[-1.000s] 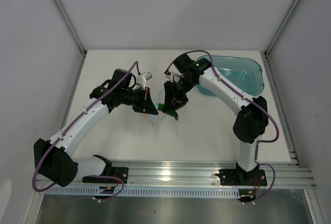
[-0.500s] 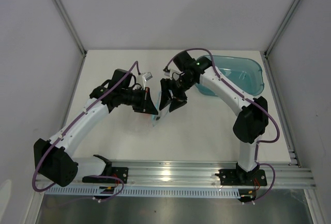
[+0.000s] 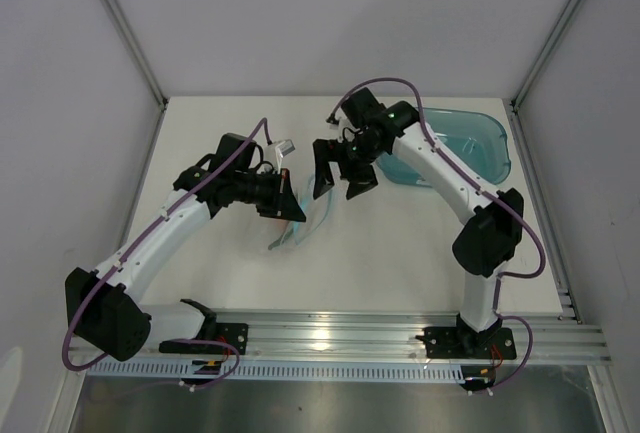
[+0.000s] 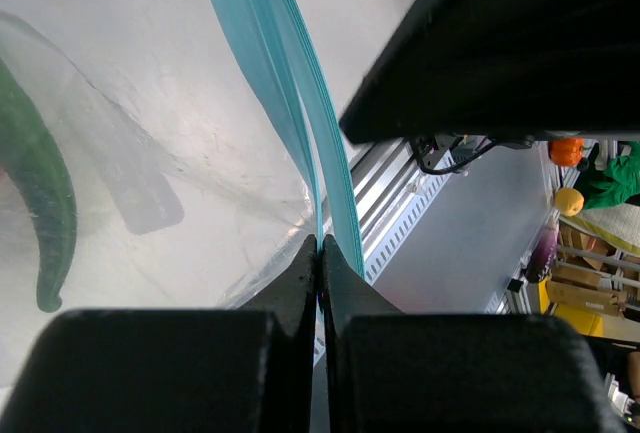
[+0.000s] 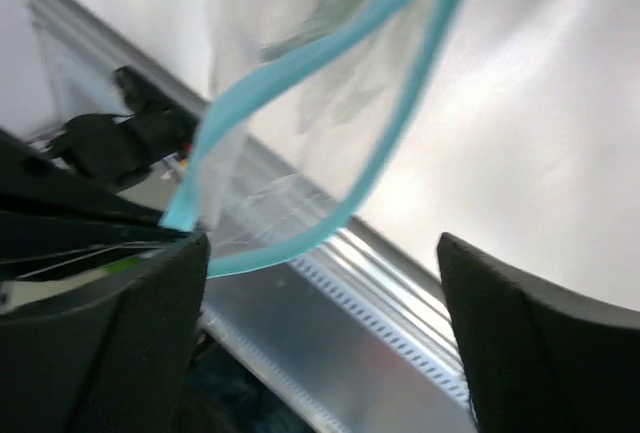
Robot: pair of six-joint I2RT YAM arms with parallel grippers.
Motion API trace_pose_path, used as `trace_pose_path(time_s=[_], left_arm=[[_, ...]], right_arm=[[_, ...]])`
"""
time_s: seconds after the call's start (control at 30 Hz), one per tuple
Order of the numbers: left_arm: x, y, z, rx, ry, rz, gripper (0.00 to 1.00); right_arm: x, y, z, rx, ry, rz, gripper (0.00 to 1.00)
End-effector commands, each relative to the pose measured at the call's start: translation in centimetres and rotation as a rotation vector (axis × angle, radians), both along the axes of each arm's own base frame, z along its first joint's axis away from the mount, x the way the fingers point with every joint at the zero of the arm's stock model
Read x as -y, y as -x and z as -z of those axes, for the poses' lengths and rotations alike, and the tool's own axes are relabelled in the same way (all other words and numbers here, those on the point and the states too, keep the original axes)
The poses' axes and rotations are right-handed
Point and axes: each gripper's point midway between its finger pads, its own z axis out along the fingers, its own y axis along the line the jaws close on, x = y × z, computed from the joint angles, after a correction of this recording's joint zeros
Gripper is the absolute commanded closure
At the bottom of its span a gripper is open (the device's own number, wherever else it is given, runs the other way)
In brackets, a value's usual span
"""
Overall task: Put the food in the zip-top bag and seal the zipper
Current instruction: Place the fake vegetable in the zipper food storage bag, then adjust the zipper food storage bag at the center of the board.
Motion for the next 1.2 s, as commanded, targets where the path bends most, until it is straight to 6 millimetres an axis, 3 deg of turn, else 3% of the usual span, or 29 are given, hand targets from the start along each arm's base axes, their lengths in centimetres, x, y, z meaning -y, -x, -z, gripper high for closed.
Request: trace_pose_path(time_s=[0.0,0.07,0.1,0.17,0.33,0.5,0.63,0.67,0.93,1.17], left_arm=[[0.4,-0.1,-1.9,0.061,0.031,0.02,1.0],[0.4,0.0,-1.9,0.059,0.033,0.021,0.99],[0.4,0.0,-1.9,0.059,0.033,0.021,0.99],[0.4,0.0,-2.1,0.059,0.037,0.024,1.0],[0.4,0.3,-2.3,0.06,0.044,0.031,0.99],[0.5,0.6,-2.6,0.059,0.051,0.038,0.99],[0.5,0.8,-2.8,0.066,0.055,0.042,0.99],[0.6,0.8,-3.0,0.069,0.057,0.046,0.99],[0.7,1.2,-3.0,0.082,0.052,0.063,0.99],[0.7,1.4,-3.0,0.089,0.046,0.073,0.99]], right_arm=[[3.9,-3.0,-0.9,0.163,0.109,0.116,0.01],[4.2,-3.6,-0.2,0.074,0.053,0.191,0.01],[5.7,-4.4,1.1,-0.018,0.037,0.243,0.01],[5.7,-4.4,1.5,-0.081,-0.013,0.25,0.01],[5.4,-7.1,-1.2,0.093,-0.09,0.275,0.01],[3.4,-8.9,-3.8,0.063,-0.344,0.303,0.01],[2.8,-9.2,-3.4,0.037,-0.379,0.297,0.01],[3.0,-10.2,-3.0,0.064,-0.336,0.325,0.0],[1.7,-11.4,-1.0,0.014,-0.292,0.385,0.21],[-0.4,-10.8,0.7,-0.059,-0.269,0.371,0.39]])
